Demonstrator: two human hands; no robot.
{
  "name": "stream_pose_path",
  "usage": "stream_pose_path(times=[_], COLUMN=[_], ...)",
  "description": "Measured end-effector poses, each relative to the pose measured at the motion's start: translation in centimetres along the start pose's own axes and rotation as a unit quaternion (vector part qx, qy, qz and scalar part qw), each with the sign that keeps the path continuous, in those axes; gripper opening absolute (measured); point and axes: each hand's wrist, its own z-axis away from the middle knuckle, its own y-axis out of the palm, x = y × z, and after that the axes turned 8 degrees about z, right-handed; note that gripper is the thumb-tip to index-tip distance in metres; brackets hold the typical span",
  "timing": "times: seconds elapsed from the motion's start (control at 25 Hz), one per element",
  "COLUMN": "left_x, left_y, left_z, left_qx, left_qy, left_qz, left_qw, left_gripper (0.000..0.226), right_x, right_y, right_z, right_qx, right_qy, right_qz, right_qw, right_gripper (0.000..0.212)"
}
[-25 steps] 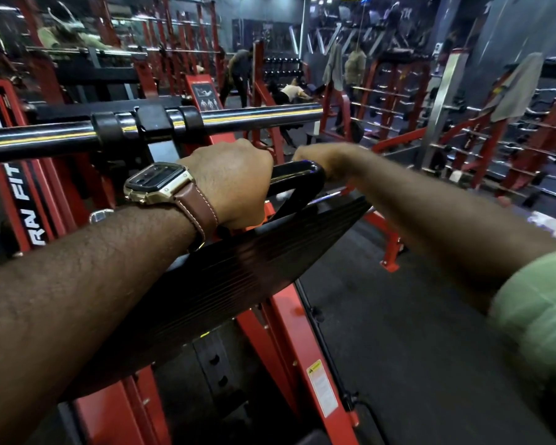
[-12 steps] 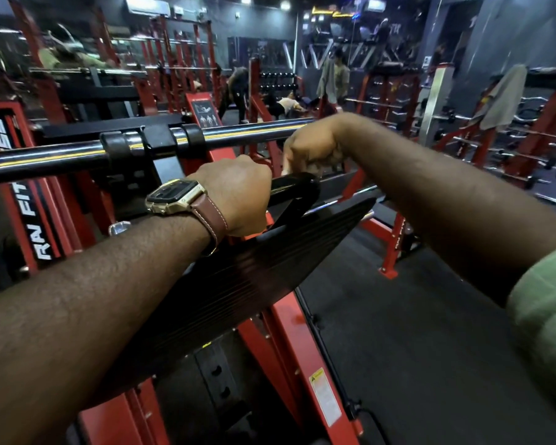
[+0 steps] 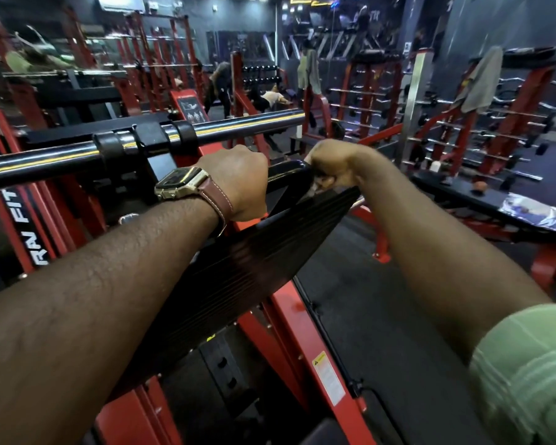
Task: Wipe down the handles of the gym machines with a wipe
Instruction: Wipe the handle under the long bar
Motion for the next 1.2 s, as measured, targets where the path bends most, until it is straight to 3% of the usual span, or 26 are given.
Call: stream_pose_path(times=[0.12,0.24,0.4,0.52,0.64,0.72,0.8,0.84,0.92,1.0,1.2], left_x=[0.1,0.4,0.5,2.2,4.6,5.5,5.7,5.8,5.7,5.7,5.3], left_y=[0.0,-0.2,-0.2,-0.3,0.1,0.5,0.7,0.6,0.7,0.7,0.7], left_z=[-0.1,0.0,0.6,2.5,5.3,6.5,6.8,6.8,6.7,6.2,5.8], left_qx=[-0.001,0.0,-0.006,-0.017,-0.031,-0.051,-0.063,-0.067,-0.064,-0.065,-0.064], left_qy=[0.001,0.005,0.02,0.035,0.022,0.022,0.027,0.024,0.024,0.018,0.023], left_qz=[0.005,0.029,0.05,0.009,-0.029,-0.05,-0.054,-0.054,-0.05,-0.051,-0.047], left_qw=[1.0,1.0,0.999,0.999,0.999,0.997,0.996,0.996,0.996,0.996,0.997], left_gripper=[0.026,0.02,0.025,0.039,0.043,0.04,0.037,0.036,0.036,0.037,0.033], right_x=[-0.1,-1.3,-1.1,0.4,1.7,2.7,2.8,2.2,-0.3,-1.1,-0.4], right_y=[1.2,5.1,6.3,6.9,9.7,10.2,8.3,7.2,6.8,8.3,9.6], right_z=[3.1,4.0,3.3,5.4,8.7,9.2,8.7,7.9,6.8,5.6,5.1], right_qx=[-0.163,-0.31,-0.309,-0.367,-0.48,-0.465,-0.375,-0.3,-0.199,-0.211,-0.381], right_qy=[-0.069,-0.097,-0.011,-0.016,-0.181,-0.228,-0.141,-0.071,0.024,0.025,0.022], right_qz=[0.066,-0.026,-0.197,-0.093,0.012,-0.021,-0.258,-0.385,-0.465,-0.477,-0.423], right_qw=[0.982,0.945,0.93,0.925,0.858,0.855,0.879,0.87,0.862,0.853,0.822], right_gripper=[0.025,0.026,0.03,0.03,0.022,0.016,0.002,0.013,0.044,0.043,0.039])
